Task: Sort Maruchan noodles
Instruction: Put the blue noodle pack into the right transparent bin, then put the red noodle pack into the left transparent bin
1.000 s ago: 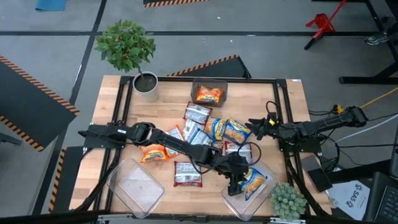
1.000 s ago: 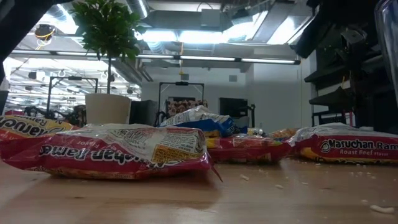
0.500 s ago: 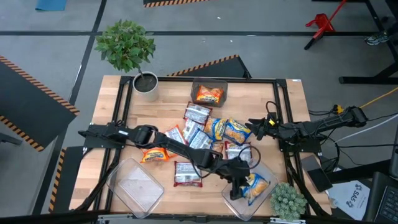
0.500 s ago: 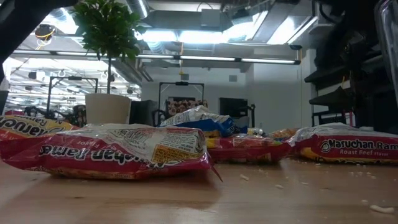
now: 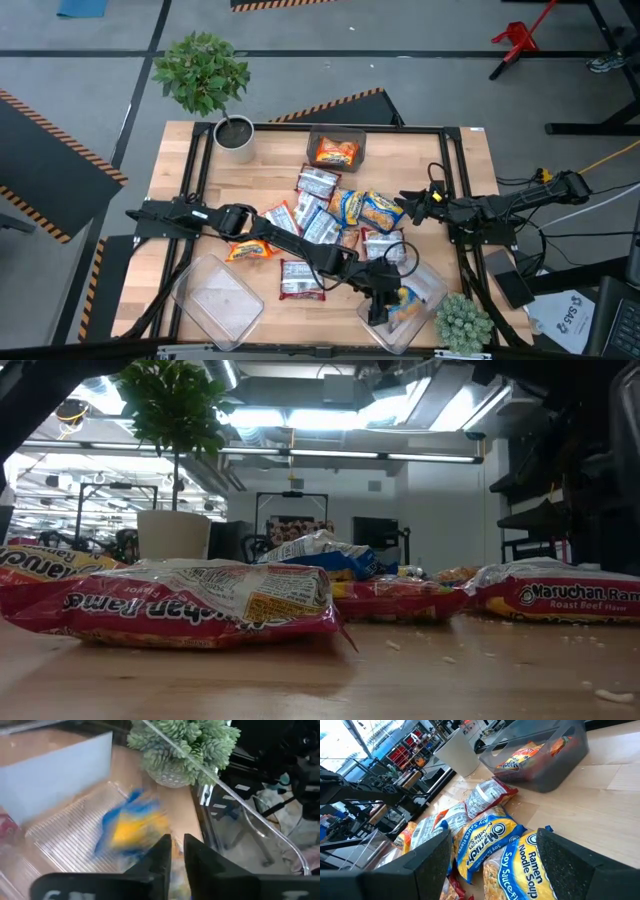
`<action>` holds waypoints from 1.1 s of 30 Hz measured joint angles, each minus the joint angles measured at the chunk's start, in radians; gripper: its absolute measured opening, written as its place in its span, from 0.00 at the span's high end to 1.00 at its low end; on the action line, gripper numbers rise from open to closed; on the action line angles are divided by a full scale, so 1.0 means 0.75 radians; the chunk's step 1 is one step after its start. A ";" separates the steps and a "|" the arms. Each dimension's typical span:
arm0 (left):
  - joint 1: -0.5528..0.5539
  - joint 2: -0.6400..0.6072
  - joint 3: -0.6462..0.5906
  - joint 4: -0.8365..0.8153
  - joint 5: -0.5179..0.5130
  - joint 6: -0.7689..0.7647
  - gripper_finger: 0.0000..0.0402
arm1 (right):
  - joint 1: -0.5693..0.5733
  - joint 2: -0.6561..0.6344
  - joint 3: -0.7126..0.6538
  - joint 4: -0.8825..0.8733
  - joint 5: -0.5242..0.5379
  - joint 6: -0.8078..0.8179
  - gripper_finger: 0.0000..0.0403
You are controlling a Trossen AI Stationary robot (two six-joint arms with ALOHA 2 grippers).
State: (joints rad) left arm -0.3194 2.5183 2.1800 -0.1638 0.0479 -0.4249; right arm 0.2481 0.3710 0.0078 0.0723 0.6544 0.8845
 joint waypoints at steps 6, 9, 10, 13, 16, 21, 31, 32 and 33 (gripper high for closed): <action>0.031 0.001 0.000 -0.002 0.048 0.017 0.75 | 0.000 0.000 0.000 0.000 0.002 0.000 0.30; 0.049 -0.018 -0.001 -0.046 0.063 0.010 0.71 | 0.000 0.000 0.000 0.000 0.004 0.000 0.30; 0.057 -0.022 0.001 -0.038 0.065 0.011 0.71 | 0.000 0.000 0.000 0.000 0.006 -0.001 0.30; 0.081 -0.053 0.060 -0.119 0.068 0.033 0.71 | 0.000 0.000 0.000 0.000 0.012 -0.005 0.30; 0.097 -0.089 0.196 -0.244 0.065 0.114 0.71 | 0.000 0.000 0.000 0.002 0.012 -0.034 0.30; 0.124 -0.276 0.189 -0.489 0.027 0.299 0.71 | 0.000 0.000 0.000 0.001 0.012 -0.040 0.30; 0.140 -0.869 0.195 -1.485 -0.388 0.373 0.71 | 0.000 0.000 0.001 0.001 0.013 -0.072 0.30; 0.111 -0.900 0.195 -1.555 -0.411 0.327 0.71 | 0.000 0.000 0.001 0.000 0.013 -0.074 0.30; 0.070 -0.927 0.194 -1.633 -0.442 0.281 0.71 | 0.000 0.000 0.001 0.000 0.013 -0.074 0.30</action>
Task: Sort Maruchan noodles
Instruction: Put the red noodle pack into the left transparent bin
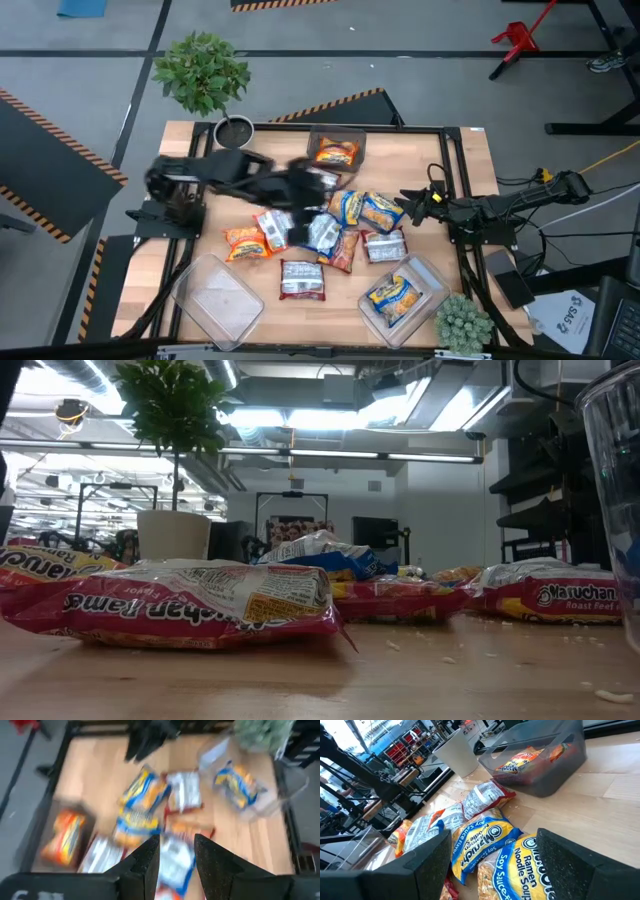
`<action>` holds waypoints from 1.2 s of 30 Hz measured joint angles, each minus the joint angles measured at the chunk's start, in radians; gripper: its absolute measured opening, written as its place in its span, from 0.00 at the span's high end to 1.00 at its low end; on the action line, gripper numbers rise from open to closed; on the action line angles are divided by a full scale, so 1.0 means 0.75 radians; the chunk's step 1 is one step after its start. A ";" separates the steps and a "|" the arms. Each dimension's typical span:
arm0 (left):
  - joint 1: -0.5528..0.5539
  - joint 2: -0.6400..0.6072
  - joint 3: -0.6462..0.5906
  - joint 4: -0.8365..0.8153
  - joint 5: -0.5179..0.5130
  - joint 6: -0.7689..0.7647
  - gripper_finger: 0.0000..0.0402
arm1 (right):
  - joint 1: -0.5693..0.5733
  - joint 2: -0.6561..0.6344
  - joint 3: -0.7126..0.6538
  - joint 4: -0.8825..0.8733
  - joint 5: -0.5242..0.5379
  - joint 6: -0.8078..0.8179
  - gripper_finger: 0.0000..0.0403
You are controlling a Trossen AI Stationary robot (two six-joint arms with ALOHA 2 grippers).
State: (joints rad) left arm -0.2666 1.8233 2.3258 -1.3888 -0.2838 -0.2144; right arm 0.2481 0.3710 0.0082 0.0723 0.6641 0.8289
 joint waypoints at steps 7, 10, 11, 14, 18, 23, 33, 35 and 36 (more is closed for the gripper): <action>-0.305 0.026 -0.363 -0.009 -0.098 -0.249 0.71 | 0.000 0.000 0.000 0.000 0.000 0.000 0.30; -0.383 0.015 -0.623 0.228 -0.128 -0.370 0.71 | 0.000 0.000 0.000 0.000 -0.001 0.000 0.30; -0.402 0.015 -0.699 0.304 -0.129 -0.399 0.71 | 0.000 0.000 0.000 0.000 -0.001 -0.001 0.30; -0.419 0.016 -0.908 0.520 -0.100 -0.448 0.71 | 0.000 0.000 0.000 0.000 -0.001 -0.001 0.30; -0.400 0.016 -1.130 0.820 0.054 -0.508 0.71 | 0.000 0.000 0.000 0.000 -0.001 -0.001 0.30; -0.436 0.014 -1.329 1.136 0.187 -0.480 0.71 | 0.000 0.000 0.000 0.000 -0.002 -0.001 0.30; -0.434 0.014 -1.418 1.344 0.304 -0.283 0.60 | 0.000 0.000 0.000 0.000 -0.002 -0.001 0.30; -0.413 0.014 -1.418 1.356 0.313 -0.280 0.55 | 0.000 0.000 0.000 0.000 -0.002 -0.001 0.30; -0.401 0.014 -1.418 1.355 0.319 -0.278 0.53 | 0.000 0.000 0.000 0.000 -0.002 -0.001 0.30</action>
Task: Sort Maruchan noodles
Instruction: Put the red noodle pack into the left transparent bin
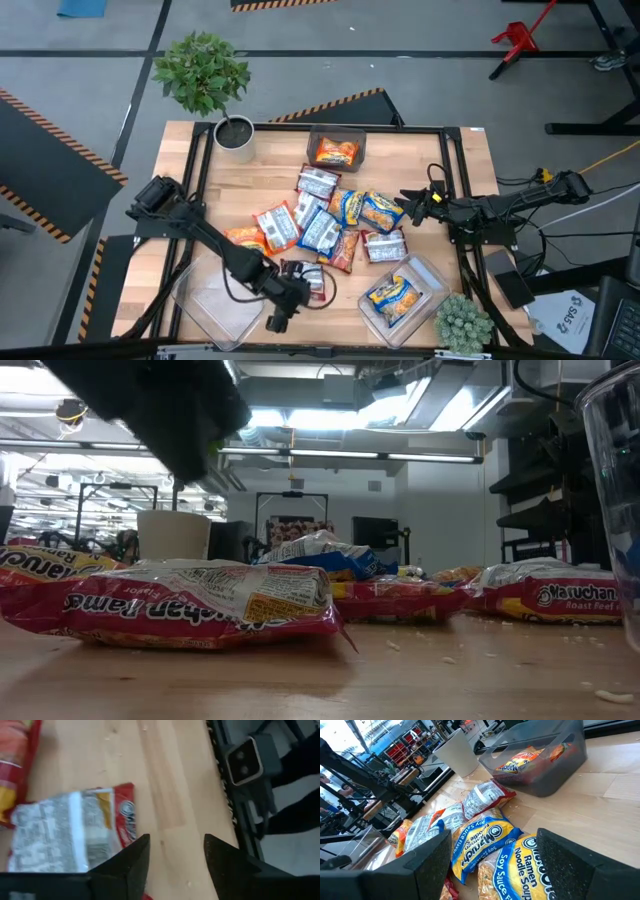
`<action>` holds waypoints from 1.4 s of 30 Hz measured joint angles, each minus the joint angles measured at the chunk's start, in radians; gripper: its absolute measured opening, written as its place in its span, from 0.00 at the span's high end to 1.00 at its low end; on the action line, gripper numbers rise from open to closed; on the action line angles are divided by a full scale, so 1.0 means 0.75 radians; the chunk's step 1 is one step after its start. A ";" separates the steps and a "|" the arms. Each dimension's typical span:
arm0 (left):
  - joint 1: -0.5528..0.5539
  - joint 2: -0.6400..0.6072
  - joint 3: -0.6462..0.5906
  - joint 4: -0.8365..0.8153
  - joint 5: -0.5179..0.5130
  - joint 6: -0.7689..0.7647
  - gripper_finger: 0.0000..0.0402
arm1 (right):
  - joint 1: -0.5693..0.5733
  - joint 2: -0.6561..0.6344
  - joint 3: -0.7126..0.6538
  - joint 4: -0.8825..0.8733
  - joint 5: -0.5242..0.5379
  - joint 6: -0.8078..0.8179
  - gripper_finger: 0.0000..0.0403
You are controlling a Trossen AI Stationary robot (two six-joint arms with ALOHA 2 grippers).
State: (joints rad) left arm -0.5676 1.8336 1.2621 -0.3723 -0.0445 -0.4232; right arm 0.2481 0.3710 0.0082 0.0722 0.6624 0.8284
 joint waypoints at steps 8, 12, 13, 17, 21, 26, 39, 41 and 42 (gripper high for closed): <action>0.159 0.000 0.000 -0.145 0.159 -0.164 0.37 | 0.000 0.000 0.000 0.000 0.000 0.000 0.30; 0.256 0.000 0.000 -0.310 0.183 -0.166 0.33 | 0.000 0.000 0.000 0.000 0.000 0.000 0.30; 0.279 0.000 0.000 -0.327 0.190 -0.164 0.32 | 0.000 0.000 0.000 0.000 0.000 0.000 0.30; 0.355 0.000 0.000 -0.342 0.188 -0.085 0.31 | 0.000 0.000 0.000 0.000 -0.001 0.001 0.30; 0.403 -0.005 0.000 -0.385 0.218 -0.058 0.31 | 0.000 0.000 0.000 0.000 0.000 0.001 0.30; 0.392 -0.006 0.000 -0.387 0.221 0.096 0.31 | 0.000 0.000 0.000 0.000 0.000 0.001 0.30; 0.431 0.046 -0.132 -0.173 0.375 0.170 0.31 | 0.000 0.000 0.000 0.000 -0.001 0.005 0.30; 0.438 0.046 -0.172 -0.118 0.432 0.149 0.31 | 0.000 0.000 0.000 0.000 -0.001 0.005 0.30; 0.436 0.046 -0.189 -0.096 0.444 0.136 0.32 | 0.000 0.000 0.000 0.000 -0.001 0.005 0.30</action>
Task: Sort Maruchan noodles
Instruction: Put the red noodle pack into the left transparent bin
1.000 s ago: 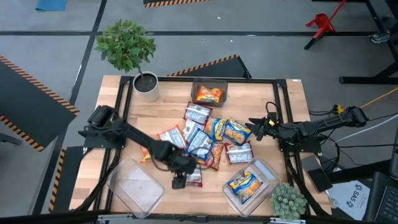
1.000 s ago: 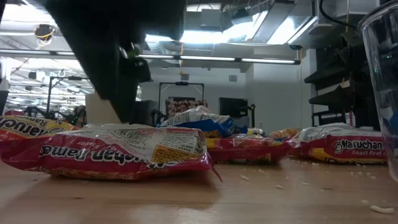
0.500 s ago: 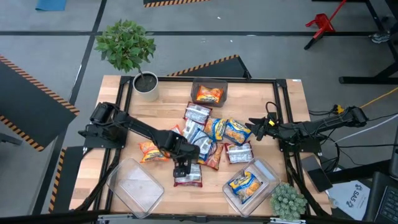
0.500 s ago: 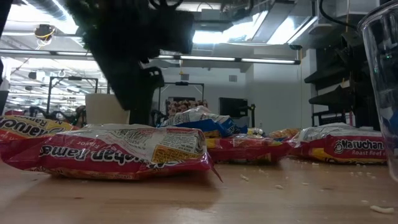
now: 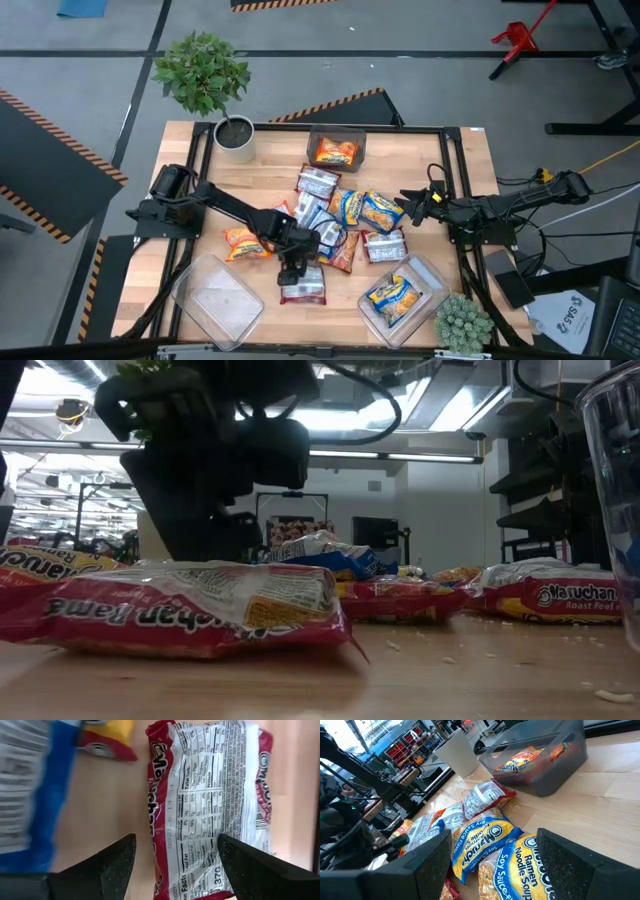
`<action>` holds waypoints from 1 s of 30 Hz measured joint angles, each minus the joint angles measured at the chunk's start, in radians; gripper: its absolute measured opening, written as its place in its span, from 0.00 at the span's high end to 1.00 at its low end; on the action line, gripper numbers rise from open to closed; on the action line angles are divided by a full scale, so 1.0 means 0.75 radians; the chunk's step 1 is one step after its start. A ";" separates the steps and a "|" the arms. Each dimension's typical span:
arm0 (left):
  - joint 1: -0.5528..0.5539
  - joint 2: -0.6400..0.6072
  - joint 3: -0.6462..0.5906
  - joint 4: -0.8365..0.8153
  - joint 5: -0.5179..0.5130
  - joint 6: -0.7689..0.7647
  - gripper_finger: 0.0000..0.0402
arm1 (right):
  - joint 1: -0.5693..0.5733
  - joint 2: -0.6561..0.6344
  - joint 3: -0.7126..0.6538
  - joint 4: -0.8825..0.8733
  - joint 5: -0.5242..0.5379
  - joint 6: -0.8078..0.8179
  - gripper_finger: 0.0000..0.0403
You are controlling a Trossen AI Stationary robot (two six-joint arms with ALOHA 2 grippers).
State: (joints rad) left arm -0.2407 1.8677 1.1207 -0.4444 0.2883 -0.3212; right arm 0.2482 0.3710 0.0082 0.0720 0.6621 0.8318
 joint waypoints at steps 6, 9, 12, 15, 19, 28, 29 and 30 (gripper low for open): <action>-0.002 -0.002 -0.017 0.012 0.019 -0.013 0.37 | 0.000 0.000 0.000 0.000 0.000 0.001 0.30; -0.002 -0.002 -0.018 0.015 0.036 -0.016 0.45 | 0.000 0.000 0.000 0.000 0.000 0.001 0.30; -0.002 -0.002 -0.018 0.012 0.039 -0.017 0.54 | 0.000 0.000 0.000 0.000 0.000 0.001 0.30; 0.000 -0.002 -0.018 0.011 0.038 -0.028 0.61 | 0.000 0.000 0.000 0.000 0.000 0.001 0.30; 0.015 -0.001 -0.018 0.011 0.069 -0.058 0.70 | 0.000 0.000 0.000 0.000 0.000 0.002 0.30; 0.050 -0.015 -0.024 0.006 0.152 -0.148 0.91 | 0.000 0.000 0.000 0.000 0.000 0.002 0.30; 0.052 -0.020 -0.024 0.007 0.152 -0.153 0.94 | 0.000 0.000 0.000 0.000 0.000 0.002 0.30; 0.053 -0.027 -0.024 0.008 0.150 -0.154 0.97 | 0.000 0.000 0.000 0.000 0.000 0.002 0.30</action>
State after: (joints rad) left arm -0.2008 1.8477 1.1026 -0.4387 0.4006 -0.4370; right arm 0.2481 0.3710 0.0082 0.0723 0.6621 0.8330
